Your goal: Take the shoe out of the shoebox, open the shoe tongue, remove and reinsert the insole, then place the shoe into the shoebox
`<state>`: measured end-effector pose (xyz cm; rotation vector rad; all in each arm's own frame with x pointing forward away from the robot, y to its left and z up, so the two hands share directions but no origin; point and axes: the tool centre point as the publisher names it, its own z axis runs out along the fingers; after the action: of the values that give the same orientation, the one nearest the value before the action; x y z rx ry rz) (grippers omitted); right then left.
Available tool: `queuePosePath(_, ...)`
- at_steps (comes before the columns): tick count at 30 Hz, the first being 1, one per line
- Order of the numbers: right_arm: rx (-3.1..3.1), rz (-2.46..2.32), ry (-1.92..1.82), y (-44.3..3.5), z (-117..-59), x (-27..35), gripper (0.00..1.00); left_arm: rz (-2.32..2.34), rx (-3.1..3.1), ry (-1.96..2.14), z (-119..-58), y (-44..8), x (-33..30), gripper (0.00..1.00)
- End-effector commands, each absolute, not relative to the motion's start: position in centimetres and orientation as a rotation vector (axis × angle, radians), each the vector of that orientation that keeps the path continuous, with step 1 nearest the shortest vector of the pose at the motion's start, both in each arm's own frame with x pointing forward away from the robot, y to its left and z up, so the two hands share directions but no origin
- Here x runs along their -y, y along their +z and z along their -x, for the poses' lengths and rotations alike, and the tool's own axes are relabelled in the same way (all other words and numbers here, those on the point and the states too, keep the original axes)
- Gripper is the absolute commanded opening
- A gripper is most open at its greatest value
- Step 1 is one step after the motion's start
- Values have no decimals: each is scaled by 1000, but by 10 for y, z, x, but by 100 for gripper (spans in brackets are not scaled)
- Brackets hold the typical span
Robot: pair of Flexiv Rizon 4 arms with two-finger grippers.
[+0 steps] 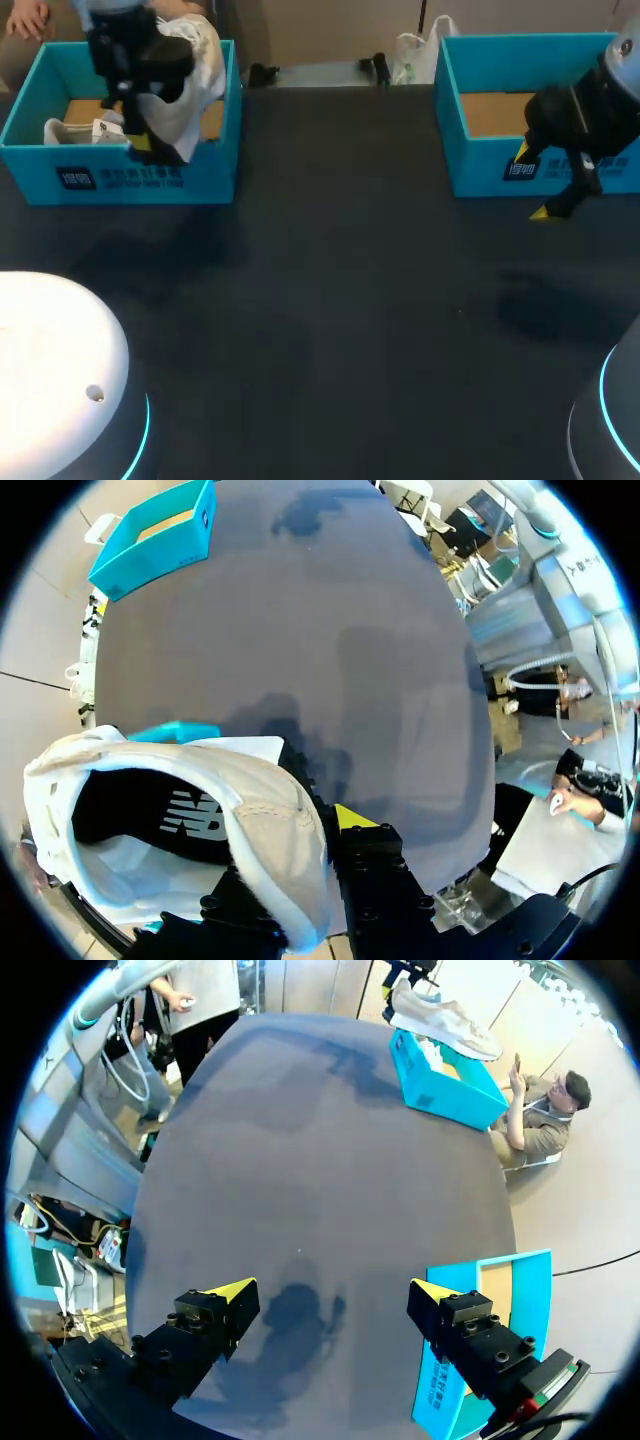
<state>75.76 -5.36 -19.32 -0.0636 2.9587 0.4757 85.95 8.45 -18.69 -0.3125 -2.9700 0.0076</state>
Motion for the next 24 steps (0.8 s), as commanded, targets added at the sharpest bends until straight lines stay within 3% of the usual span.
queuePosePath(1,-2959,63,474,-194,-758,53,100,306,2977,15,-875,-185,-117,0)
queuePosePath(24,-2959,63,474,-194,-758,53,100,270,3042,-31,-972,-200,-238,0)
